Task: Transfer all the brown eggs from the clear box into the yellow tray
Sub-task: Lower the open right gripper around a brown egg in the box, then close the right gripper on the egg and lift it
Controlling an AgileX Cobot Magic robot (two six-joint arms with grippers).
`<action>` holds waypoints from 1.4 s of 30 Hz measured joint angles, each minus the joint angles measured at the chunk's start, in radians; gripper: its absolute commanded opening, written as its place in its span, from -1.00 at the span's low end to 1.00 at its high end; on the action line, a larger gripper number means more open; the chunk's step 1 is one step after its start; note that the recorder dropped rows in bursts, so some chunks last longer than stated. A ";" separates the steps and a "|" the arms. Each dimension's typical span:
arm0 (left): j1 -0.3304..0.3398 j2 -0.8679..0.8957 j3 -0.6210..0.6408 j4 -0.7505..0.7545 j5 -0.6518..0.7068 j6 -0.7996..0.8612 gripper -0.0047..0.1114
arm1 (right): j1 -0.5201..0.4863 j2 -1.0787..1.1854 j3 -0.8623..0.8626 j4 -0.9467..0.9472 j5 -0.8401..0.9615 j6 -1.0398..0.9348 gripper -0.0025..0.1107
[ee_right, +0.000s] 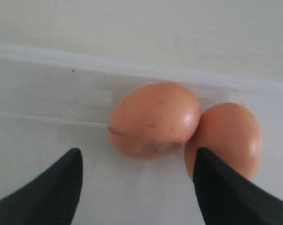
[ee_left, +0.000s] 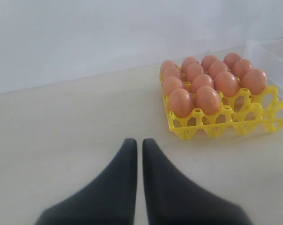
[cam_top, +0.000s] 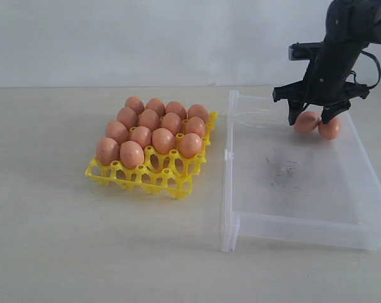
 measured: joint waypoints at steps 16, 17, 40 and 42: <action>0.000 0.000 0.000 0.000 0.000 0.000 -0.85 | 0.000 0.032 -0.002 -0.001 -0.104 0.036 0.11; 0.000 0.000 0.000 0.000 0.000 0.000 -0.85 | 0.000 0.032 -0.002 -0.006 -0.104 0.036 0.11; 0.000 0.000 0.000 0.000 0.000 0.000 -0.85 | 0.000 0.094 -0.011 -0.054 -0.180 0.015 -0.12; 0.000 0.000 0.000 0.000 0.000 0.000 -0.85 | 0.000 0.095 -0.011 -0.052 -0.186 0.015 -0.71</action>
